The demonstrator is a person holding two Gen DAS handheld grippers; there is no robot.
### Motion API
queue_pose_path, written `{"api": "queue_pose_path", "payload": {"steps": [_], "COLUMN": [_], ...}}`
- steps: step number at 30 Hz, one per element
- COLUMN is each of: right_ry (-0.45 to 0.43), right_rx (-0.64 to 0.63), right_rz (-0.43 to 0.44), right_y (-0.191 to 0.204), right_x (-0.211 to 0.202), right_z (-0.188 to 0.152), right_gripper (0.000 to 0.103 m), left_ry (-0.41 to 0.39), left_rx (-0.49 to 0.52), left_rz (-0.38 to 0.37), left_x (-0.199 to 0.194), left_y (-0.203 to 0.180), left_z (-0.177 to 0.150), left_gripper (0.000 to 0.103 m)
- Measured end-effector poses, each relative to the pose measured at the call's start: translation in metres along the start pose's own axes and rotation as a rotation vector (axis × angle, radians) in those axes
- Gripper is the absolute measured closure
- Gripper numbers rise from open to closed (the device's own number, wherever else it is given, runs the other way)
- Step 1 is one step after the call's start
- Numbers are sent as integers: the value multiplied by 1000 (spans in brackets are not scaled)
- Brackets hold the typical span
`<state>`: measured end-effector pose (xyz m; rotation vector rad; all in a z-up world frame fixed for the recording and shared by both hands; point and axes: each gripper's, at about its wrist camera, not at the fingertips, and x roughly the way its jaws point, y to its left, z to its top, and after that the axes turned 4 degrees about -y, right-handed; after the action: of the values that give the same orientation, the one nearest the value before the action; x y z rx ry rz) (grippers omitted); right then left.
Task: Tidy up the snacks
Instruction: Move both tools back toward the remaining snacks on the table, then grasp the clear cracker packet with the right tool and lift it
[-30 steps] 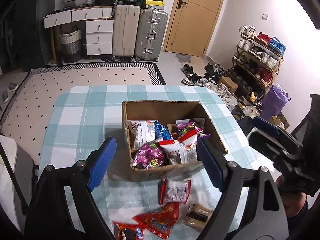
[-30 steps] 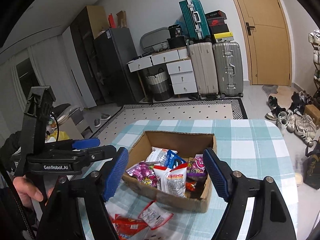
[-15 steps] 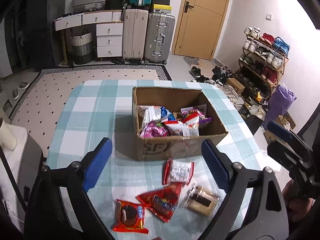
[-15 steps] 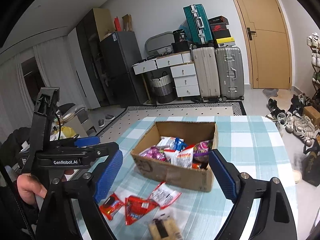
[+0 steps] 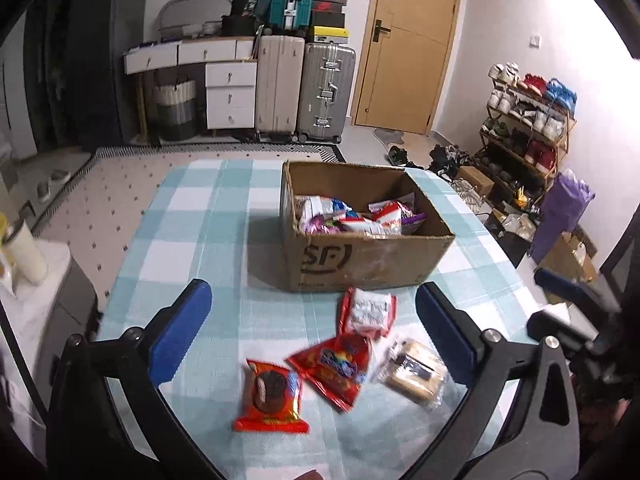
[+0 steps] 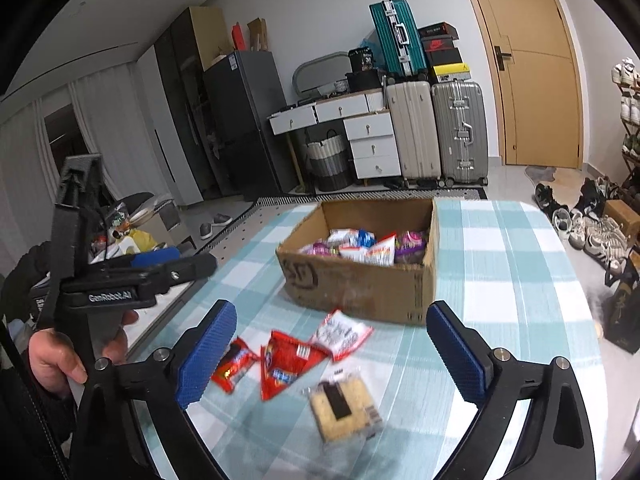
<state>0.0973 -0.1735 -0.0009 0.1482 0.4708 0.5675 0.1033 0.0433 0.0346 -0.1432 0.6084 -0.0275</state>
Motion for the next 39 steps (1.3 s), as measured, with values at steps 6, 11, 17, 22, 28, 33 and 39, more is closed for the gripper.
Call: {"api": "queue_pose_path", "payload": {"steps": [6,11,17,22,28,33,39], "right_ry": [41,83,121,180,268,311,360], "right_rx": [1,3,-32,-39,-64,-65,-81], "right_rz": [-17,-44,-77,-54,-58,-54,-66], "right_y": [3,4,6,6,0,-5,-5], "right_x": [4,12,24,42,67,83,103], "right_z": [-28,-49,-69,-83,-96,-102,-106], "right_gripper": [3,3,3,3,3,3,3], "left_ry": [34,70,68,98,126,158,169], "left_rx": [-52,-67,-106,-70,-70,-66,-55], "left_rz": [-15,-19,8,23,18,20,15], "left_x": [-2,4,8,19,30,42,43], "left_y": [1,3,14,13,17,21,27], "left_z": [-29,-48,-70,-87,-101,-111,-116], "left_gripper": [1,1,1,1,1,1,1]}}
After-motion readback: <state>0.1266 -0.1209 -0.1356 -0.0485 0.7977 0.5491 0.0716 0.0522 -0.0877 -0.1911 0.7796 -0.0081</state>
